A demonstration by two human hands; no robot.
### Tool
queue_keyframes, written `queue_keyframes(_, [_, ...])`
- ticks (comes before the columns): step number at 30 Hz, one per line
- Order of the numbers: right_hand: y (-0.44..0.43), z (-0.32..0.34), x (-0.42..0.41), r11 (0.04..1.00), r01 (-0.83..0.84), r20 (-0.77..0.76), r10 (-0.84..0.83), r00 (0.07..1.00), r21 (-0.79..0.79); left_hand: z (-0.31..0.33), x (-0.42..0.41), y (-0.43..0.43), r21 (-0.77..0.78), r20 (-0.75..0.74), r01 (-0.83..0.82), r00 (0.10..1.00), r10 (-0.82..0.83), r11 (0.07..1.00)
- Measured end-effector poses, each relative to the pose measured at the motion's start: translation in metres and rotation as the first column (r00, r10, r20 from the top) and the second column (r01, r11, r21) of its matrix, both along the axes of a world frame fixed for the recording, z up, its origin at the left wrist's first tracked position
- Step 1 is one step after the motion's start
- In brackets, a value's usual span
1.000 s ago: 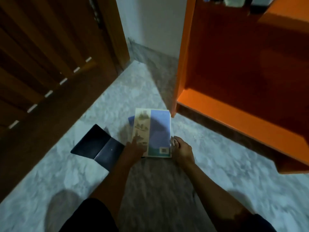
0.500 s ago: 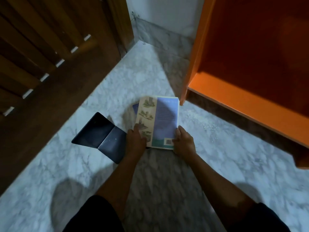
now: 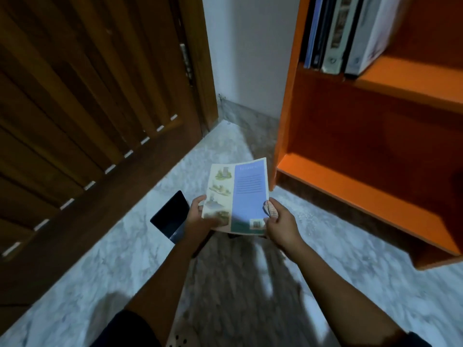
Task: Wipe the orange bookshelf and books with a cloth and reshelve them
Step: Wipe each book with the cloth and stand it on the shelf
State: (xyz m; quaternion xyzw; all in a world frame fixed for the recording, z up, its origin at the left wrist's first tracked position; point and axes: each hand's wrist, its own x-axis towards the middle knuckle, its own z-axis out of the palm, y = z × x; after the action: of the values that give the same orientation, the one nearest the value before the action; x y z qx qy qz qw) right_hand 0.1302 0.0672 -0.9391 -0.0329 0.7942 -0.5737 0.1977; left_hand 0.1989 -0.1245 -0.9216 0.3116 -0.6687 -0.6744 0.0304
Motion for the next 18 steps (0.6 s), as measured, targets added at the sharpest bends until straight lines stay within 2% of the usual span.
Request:
queue_keyframes(3, [0.018, 0.044, 0.005, 0.995, 0.01, 0.019, -0.008, 1.0, -0.1, 0.039, 0.007, 0.002, 0.047, -0.044, 0.006, 0.999, -0.004, 0.999])
queue_keyframes(6, [0.04, 0.086, 0.012, 0.978, -0.014, 0.036, 0.022, 0.999, -0.207, 0.078, 0.01, 0.012, 0.124, -0.165, 0.02, 0.986, 0.001, 0.992])
queue_keyframes(9, [0.061, 0.114, 0.018, 0.964, -0.035, 0.055, 0.052, 0.997, -0.263, 0.116, 0.01, 0.028, 0.111, -0.29, 0.043, 0.957, -0.009, 0.993])
queue_keyframes(14, [0.083, 0.156, 0.032, 0.966, -0.062, -0.066, 0.047, 0.997, -0.252, 0.156, 0.008, 0.05, -0.041, -0.403, 0.008, 0.915, -0.024, 0.999])
queue_keyframes(18, [0.087, 0.187, 0.034, 0.964, 0.08, -0.231, -0.141, 0.963, -0.254, 0.179, 0.018, 0.075, -0.107, -0.486, -0.01, 0.873, -0.043, 0.994])
